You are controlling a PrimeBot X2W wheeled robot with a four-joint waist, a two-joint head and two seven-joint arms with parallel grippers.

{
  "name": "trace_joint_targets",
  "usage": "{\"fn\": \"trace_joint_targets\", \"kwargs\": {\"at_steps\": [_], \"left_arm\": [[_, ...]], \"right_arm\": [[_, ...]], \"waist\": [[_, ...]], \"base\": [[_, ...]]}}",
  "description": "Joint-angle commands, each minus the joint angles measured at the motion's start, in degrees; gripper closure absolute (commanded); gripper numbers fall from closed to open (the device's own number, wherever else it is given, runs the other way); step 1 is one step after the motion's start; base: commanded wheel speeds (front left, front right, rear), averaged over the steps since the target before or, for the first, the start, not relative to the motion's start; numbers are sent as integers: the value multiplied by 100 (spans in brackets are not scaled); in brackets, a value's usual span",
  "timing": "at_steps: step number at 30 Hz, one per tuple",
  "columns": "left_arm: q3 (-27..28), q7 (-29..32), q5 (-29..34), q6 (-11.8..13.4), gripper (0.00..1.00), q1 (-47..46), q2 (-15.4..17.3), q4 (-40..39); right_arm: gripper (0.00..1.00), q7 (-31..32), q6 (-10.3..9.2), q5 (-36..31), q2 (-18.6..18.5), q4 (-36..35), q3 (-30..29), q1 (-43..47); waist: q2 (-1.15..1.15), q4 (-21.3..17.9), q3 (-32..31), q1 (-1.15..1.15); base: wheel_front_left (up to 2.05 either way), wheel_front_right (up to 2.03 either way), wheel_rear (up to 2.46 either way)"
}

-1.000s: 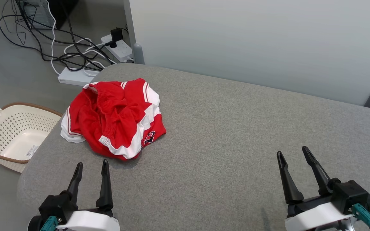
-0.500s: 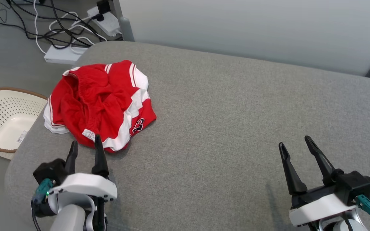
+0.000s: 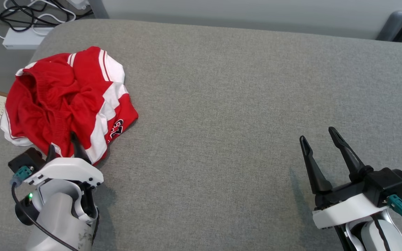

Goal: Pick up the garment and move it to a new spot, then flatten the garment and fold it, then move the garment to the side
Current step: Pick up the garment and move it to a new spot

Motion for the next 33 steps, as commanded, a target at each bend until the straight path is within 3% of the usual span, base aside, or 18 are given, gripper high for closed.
{"fn": "trace_joint_targets", "kwargs": {"at_steps": [1, 7, 8, 9, 14, 23, 33], "left_arm": [[214, -59, 88, 75, 0, -271, 259, -3], [428, -59, 283, 161, 0, -670, 317, 387], [453, -59, 324, 148, 18, -699, 315, 397], [481, -59, 377, 133, 100, -716, 314, 366], [541, -59, 719, 96, 100, -673, 307, 0], [769, -59, 1286, -140, 100, -146, 128, -1727], [366, -59, 1206, -315, 100, -31, 91, -2969]], "right_arm": [[0, -77, 8, 35, -63, -164, 127, -180], [0, -77, 8, 46, -140, -176, 156, -362], [0, -77, 8, 48, -149, -172, 156, -383], [0, -77, 8, 51, -156, -165, 157, -400], [0, -77, 8, 60, -158, -120, 150, -436], [0, -77, 8, 85, 3, -24, 146, -354], [0, -77, 8, 87, 198, 10, 38, -129]], "waist": [[0, -106, 148, 0], [0, -177, 437, 0], [0, -179, 452, 0], [0, -183, 462, 0], [0, -195, 424, 0], [0, -251, 59, 0], [0, -534, -519, 0]], "base": [[0, 0, 0], [0, 0, 0], [0, 0, 0], [0, 0, 0], [0, 0, 0], [0, 0, 0], [0, 0, 0]]}}
